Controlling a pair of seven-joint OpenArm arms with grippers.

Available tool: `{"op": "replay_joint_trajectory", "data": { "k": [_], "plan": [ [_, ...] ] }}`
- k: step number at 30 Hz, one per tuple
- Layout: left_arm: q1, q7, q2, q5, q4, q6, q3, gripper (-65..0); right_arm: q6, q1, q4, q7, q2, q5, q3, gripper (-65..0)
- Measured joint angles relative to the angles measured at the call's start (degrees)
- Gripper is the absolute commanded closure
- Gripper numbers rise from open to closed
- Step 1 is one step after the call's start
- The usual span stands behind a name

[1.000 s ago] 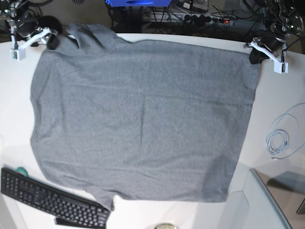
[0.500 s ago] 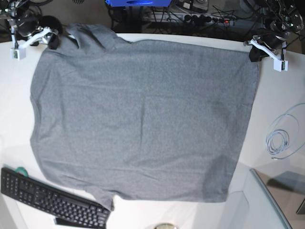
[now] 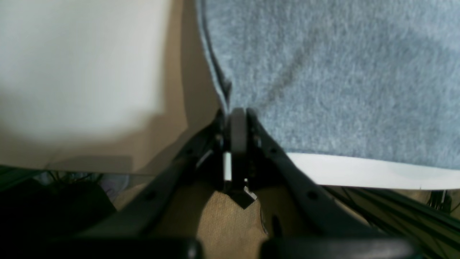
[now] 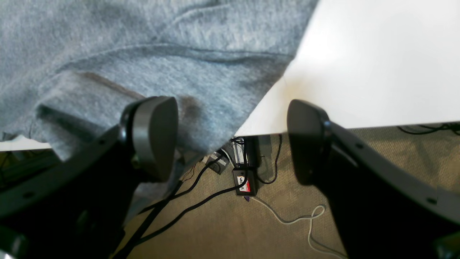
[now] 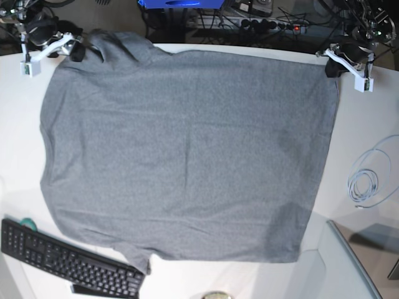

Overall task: Layout the t-shirt on the table in an organized manner, then fold the t-shirt properly
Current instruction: 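Pull the shirt's collar edge away from the hem with both grippers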

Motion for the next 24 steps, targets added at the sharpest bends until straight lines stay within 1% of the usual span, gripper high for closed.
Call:
{"op": "replay_joint_trajectory", "data": {
  "k": [3, 6, 8, 9, 10, 12, 13, 14, 15, 17, 18, 21, 22, 24],
  "plan": [
    [0.0, -0.04, -0.07, -0.04, 0.02, 0.0, -0.07, 0.0, 0.0, 0.04, 0.0, -0.02, 0.0, 0.02, -1.01, -40.4],
    [0.0, -0.04, -0.07, -0.04, 0.02, 0.0, -0.09, 0.0, 0.0, 0.0, 0.02, 0.0, -0.11, 0.0, -1.73, -38.7],
    [0.0, -0.02, -0.07, -0.02, 0.02, 0.0, -0.09, 0.0, 0.0, 0.04, 0.11, -0.09, -0.2, 0.0, -2.12, -35.6],
    [0.0, -0.02, -0.04, -0.04, 0.02, 0.0, -0.09, 0.0, 0.0, 0.09, 0.11, -0.22, -0.24, -0.02, -2.12, -32.1],
    [0.0, -0.02, -0.07, -0.02, 0.02, 0.0, -0.09, 0.0, 0.0, 0.09, 0.09, -0.44, -0.39, -0.07, -2.12, -27.3],
    [0.0, -0.02, -0.07, -0.02, 0.02, 0.0, -0.13, 0.0, 0.02, 0.02, 0.02, -0.92, -0.55, -0.28, -2.14, -14.4],
    [0.0, -0.02, -0.07, -0.02, 0.02, 0.0, -0.13, 0.0, 0.02, 0.04, -0.09, -1.33, -0.55, -0.61, -2.19, -6.8],
    [0.0, -0.02, -0.07, -0.02, 0.02, 0.0, -0.13, 0.0, 0.02, 0.04, -0.11, -1.88, -0.52, -0.68, -2.19, -1.4],
    [0.0, -0.04, -0.07, -0.02, 0.02, 0.0, -0.13, 0.0, -0.04, 0.07, -0.11, -2.62, -0.52, -0.92, -2.23, 0.0],
    [0.0, -0.02, -0.07, -0.02, 0.02, 0.0, -0.13, 0.0, -0.02, 0.04, 0.68, -4.44, -0.52, -1.03, -2.23, -1.5],
    [0.0, -0.02, -0.07, -0.02, 0.02, 0.0, -0.17, 0.0, -0.02, 0.04, 1.86, -5.7, -0.59, -1.49, -2.25, -0.8],
    [0.37, 0.26, -0.02, 0.24, 1.75, 0.04, -0.24, 0.0, -0.04, 0.09, 6.43, -5.57, -0.68, -1.46, -2.23, -0.6],
    [0.63, 0.39, -0.04, 0.13, 2.97, -0.02, -0.24, 0.0, -0.04, 0.35, 7.65, -6.32, -0.68, -0.94, -2.23, -0.6],
    [0.66, 0.35, -0.04, 0.02, 5.27, 0.0, -0.33, 0.0, -0.07, 0.83, 9.62, -9.33, -0.7, -0.94, -2.23, -0.6]
  ]
}}
